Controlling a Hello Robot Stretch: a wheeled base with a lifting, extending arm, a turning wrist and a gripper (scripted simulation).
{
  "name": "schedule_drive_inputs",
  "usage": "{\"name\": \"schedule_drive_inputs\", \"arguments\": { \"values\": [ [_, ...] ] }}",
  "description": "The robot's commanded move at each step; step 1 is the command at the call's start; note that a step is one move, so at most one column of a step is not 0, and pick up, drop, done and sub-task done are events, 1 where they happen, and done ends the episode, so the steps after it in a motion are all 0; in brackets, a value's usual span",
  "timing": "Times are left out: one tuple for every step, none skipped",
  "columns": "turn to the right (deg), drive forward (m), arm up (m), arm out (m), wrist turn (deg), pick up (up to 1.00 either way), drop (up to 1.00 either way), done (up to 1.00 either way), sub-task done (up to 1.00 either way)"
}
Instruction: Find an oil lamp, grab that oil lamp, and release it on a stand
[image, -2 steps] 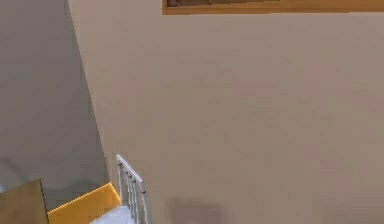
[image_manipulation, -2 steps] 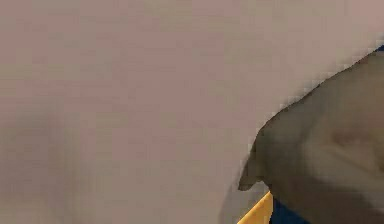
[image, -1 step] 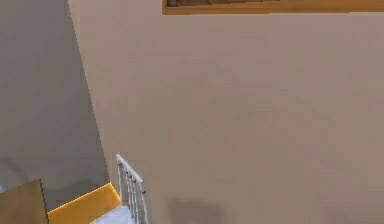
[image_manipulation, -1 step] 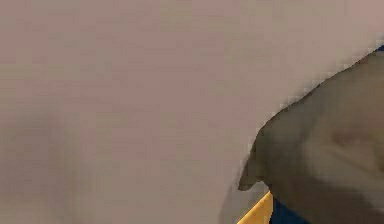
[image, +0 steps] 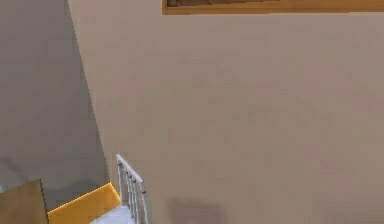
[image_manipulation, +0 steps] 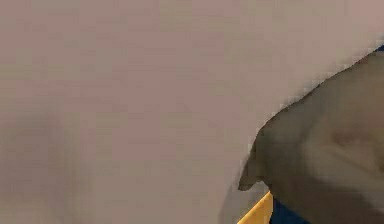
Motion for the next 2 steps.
{"name": "schedule_drive_inputs", "arguments": {
  "values": [
    [-45.0, 0.0, 0.0, 0.0, 0.0, 0.0, 0.0, 0.0, 0.0],
    [-18.0, 0.0, 0.0, 0.0, 0.0, 0.0, 0.0, 0.0, 0.0]
  ]
}}
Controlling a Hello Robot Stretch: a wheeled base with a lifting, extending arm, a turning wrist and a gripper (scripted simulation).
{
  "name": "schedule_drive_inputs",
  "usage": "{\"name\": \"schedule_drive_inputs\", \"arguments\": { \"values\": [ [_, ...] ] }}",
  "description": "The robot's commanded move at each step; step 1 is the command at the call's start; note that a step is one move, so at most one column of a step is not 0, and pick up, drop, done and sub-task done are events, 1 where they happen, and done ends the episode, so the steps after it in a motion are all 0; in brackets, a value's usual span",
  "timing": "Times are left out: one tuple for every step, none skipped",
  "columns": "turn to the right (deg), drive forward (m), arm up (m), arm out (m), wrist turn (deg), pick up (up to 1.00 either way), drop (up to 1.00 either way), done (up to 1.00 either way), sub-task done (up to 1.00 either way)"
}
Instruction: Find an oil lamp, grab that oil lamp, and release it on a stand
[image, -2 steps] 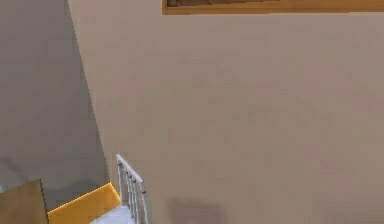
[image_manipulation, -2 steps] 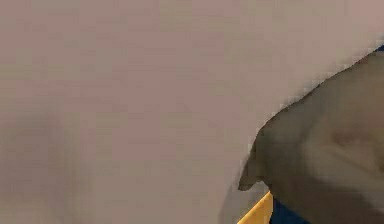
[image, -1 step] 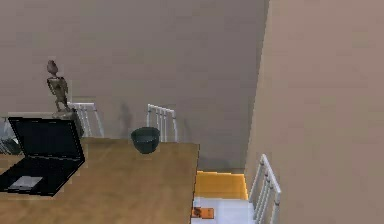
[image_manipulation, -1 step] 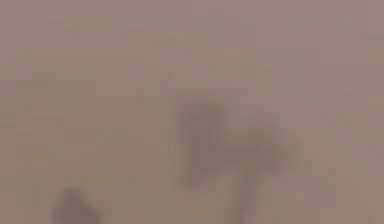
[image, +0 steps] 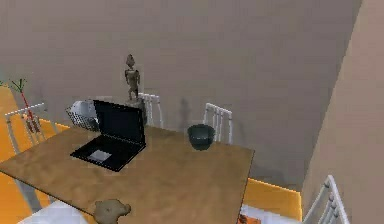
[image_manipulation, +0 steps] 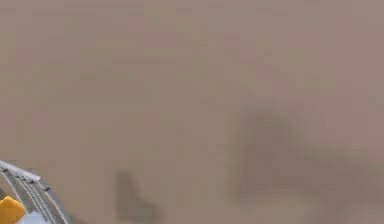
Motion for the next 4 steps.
{"name": "schedule_drive_inputs", "arguments": {
  "values": [
    [0.0, 0.05, 0.0, 0.0, 0.0, 0.0, 0.0, 0.0, 0.0],
    [-45.0, 0.0, 0.0, 0.0, 0.0, 0.0, 0.0, 0.0, 0.0],
    [-45.0, 0.0, 0.0, 0.0, 0.0, 0.0, 0.0, 0.0, 0.0],
    [-24.0, 0.0, 0.0, 0.0, 0.0, 0.0, 0.0, 0.0, 0.0]
  ]
}}
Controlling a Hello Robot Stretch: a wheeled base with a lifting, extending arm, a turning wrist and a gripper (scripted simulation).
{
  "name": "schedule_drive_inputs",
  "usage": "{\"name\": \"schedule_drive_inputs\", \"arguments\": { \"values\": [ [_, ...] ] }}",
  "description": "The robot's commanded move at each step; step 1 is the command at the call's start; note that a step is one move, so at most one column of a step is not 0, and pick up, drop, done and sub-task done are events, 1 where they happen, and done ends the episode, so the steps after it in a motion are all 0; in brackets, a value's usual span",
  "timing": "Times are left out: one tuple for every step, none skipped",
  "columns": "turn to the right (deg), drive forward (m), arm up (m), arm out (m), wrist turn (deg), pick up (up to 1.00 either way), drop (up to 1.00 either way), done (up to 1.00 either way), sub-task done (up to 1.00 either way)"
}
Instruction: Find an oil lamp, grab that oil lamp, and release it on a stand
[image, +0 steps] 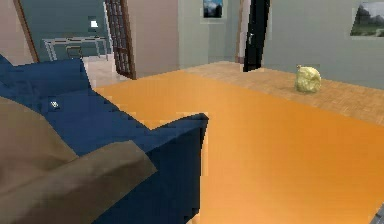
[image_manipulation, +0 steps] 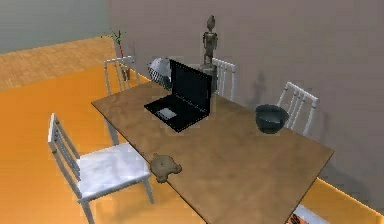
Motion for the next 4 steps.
{"name": "schedule_drive_inputs", "arguments": {
  "values": [
    [0.0, 0.0, 0.5, 0.0, 0.0, 0.0, 0.0, 0.0, 0.0],
    [0.0, 0.0, 0.24, 0.0, 0.0, 0.0, 0.0, 0.0, 0.0],
    [0.0, 0.0, 0.0, 0.32, 0.0, 0.0, 0.0, 0.0, 0.0],
    [0.0, 0.0, 0.0, 0.0, 45.0, 0.0, 0.0, 0.0, 0.0]
  ]
}}
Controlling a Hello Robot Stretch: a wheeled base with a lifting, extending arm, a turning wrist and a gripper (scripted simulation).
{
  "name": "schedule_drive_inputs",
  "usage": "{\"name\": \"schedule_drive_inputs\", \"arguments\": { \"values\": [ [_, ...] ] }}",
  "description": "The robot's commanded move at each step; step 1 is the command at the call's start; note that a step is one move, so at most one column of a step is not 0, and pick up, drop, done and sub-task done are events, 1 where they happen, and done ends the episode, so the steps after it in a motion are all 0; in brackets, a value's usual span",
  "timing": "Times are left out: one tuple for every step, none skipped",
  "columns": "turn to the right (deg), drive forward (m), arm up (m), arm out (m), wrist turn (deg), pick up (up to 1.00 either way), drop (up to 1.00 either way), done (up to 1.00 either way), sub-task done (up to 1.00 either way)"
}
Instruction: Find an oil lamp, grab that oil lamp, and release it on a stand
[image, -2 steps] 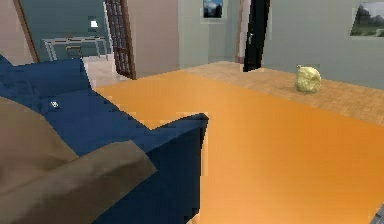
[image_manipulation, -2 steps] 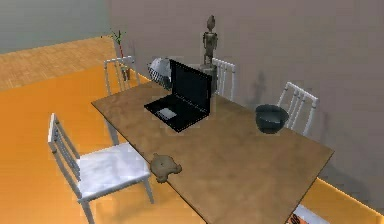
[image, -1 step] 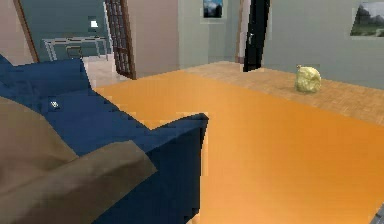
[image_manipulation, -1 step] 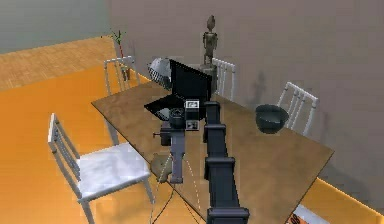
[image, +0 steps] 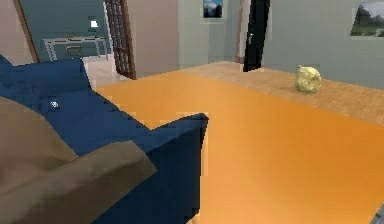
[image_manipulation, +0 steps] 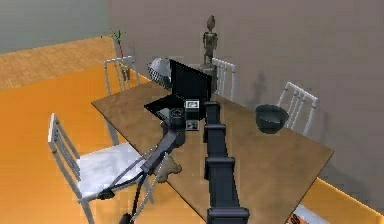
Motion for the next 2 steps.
{"name": "schedule_drive_inputs", "arguments": {
  "values": [
    [0.0, 0.0, 0.0, 0.0, 45.0, 0.0, 0.0, 0.0, 0.0],
    [0.0, 0.0, 0.0, 0.0, 45.0, 0.0, 0.0, 0.0, 0.0]
  ]
}}
